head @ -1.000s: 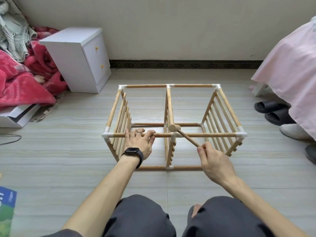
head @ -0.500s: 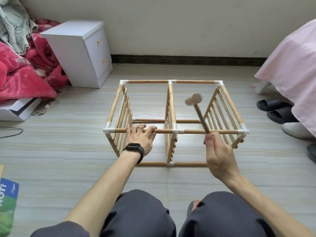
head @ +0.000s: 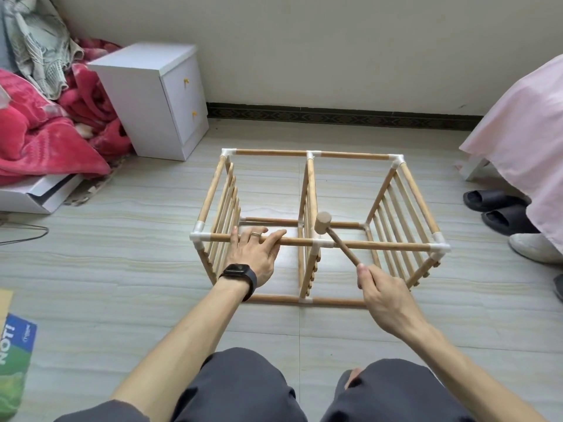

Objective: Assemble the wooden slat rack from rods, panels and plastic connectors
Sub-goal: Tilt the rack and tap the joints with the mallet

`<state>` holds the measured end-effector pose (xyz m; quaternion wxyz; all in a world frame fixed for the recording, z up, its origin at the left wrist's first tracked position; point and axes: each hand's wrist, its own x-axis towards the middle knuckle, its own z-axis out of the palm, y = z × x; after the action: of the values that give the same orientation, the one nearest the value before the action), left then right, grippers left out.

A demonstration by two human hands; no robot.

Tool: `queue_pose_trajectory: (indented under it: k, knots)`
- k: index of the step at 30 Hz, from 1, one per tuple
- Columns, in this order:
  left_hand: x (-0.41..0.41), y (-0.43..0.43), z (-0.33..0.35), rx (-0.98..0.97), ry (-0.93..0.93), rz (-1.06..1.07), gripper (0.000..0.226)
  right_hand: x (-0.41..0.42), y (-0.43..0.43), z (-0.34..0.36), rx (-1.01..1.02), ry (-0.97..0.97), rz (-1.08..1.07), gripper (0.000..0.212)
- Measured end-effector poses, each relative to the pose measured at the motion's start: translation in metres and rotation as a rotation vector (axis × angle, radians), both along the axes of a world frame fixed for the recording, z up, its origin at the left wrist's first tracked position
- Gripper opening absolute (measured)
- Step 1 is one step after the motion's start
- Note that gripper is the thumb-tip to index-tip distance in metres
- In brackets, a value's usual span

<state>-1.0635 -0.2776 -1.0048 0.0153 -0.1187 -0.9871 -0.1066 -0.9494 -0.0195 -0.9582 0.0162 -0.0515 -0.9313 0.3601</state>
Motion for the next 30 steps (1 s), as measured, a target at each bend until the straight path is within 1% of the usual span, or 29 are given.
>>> queue_pose_trajectory:
  k: [2, 4, 6, 7, 8, 9, 10, 11, 12, 13, 14, 16, 17, 18, 21, 22, 23, 24, 26, 27, 28, 30]
  knots:
    - [0.004, -0.011, 0.004, 0.049, 0.048, -0.059, 0.049, -0.004, -0.005, 0.004, -0.070, 0.044, 0.015, 0.043]
    - [0.014, -0.028, 0.006, 0.160, 0.227, -0.011, 0.062, -0.011, -0.014, 0.005, -0.104, 0.008, 0.048, 0.040]
    - [0.029, -0.046, 0.006, 0.355, 0.403, 0.226, 0.075, -0.019, -0.027, 0.007, -0.128, -0.026, 0.099, 0.035]
    - [0.034, -0.056, 0.003, 0.465, 0.415, 0.384, 0.077, -0.024, -0.036, 0.007, -0.134, -0.030, 0.134, 0.032]
    - [0.037, -0.066, 0.001, 0.580, 0.360, 0.537, 0.078, -0.029, -0.046, 0.009, -0.127, -0.028, 0.172, 0.029]
    - [0.036, -0.075, -0.001, 0.680, 0.262, 0.666, 0.076, -0.034, -0.056, 0.010, -0.107, -0.022, 0.212, 0.026]
    - [0.032, -0.085, -0.003, 0.750, 0.149, 0.730, 0.071, -0.041, -0.066, 0.011, -0.078, -0.012, 0.247, 0.024]
    - [0.026, -0.093, -0.004, 0.772, 0.033, 0.733, 0.062, -0.048, -0.077, 0.014, -0.043, -0.005, 0.281, 0.023]
    - [0.021, -0.099, -0.004, 0.771, -0.065, 0.695, 0.047, -0.055, -0.087, 0.016, -0.005, -0.001, 0.316, 0.024]
    - [0.016, -0.104, -0.005, 0.746, -0.131, 0.665, 0.027, -0.063, -0.098, 0.019, 0.046, -0.005, 0.357, 0.024]
    - [0.013, -0.107, -0.006, 0.723, -0.163, 0.648, 0.009, -0.070, -0.108, 0.020, 0.110, -0.016, 0.398, 0.026]
    - [0.007, -0.110, -0.010, 0.739, -0.163, 0.635, 0.017, -0.084, -0.124, 0.025, 0.230, -0.036, 0.440, 0.028]
    - [0.006, -0.112, -0.011, 0.730, -0.161, 0.638, 0.020, -0.089, -0.131, 0.029, 0.237, -0.011, 0.461, 0.029]
    - [0.005, -0.113, -0.016, 0.700, -0.148, 0.626, 0.021, -0.094, -0.138, 0.033, 0.186, 0.053, 0.476, 0.030]
    - [0.005, -0.119, -0.023, 0.631, -0.130, 0.599, 0.028, -0.099, -0.154, 0.038, -0.101, 0.351, 0.478, 0.027]
    - [0.004, -0.120, -0.026, 0.623, -0.123, 0.590, 0.031, -0.099, -0.159, 0.036, -0.134, 0.408, 0.480, 0.024]
    - [0.003, -0.121, -0.028, 0.613, -0.119, 0.590, 0.032, -0.099, -0.163, 0.033, -0.122, 0.412, 0.492, 0.023]
    - [0.002, -0.121, -0.029, 0.604, -0.109, 0.587, 0.032, -0.101, -0.167, 0.029, -0.055, 0.355, 0.522, 0.024]
    - [0.001, -0.122, -0.031, 0.580, -0.107, 0.592, 0.029, -0.104, -0.169, 0.018, 0.277, 0.146, 0.607, 0.026]
    - [0.001, -0.123, -0.031, 0.574, -0.106, 0.591, 0.028, -0.105, -0.170, 0.015, 0.363, 0.119, 0.610, 0.027]
    - [0.001, -0.124, -0.033, 0.571, -0.103, 0.580, 0.029, -0.106, -0.172, 0.013, 0.331, 0.158, 0.595, 0.027]
    - [0.000, -0.125, -0.033, 0.564, -0.092, 0.566, 0.035, -0.102, -0.178, 0.015, 0.045, 0.359, 0.561, 0.025]
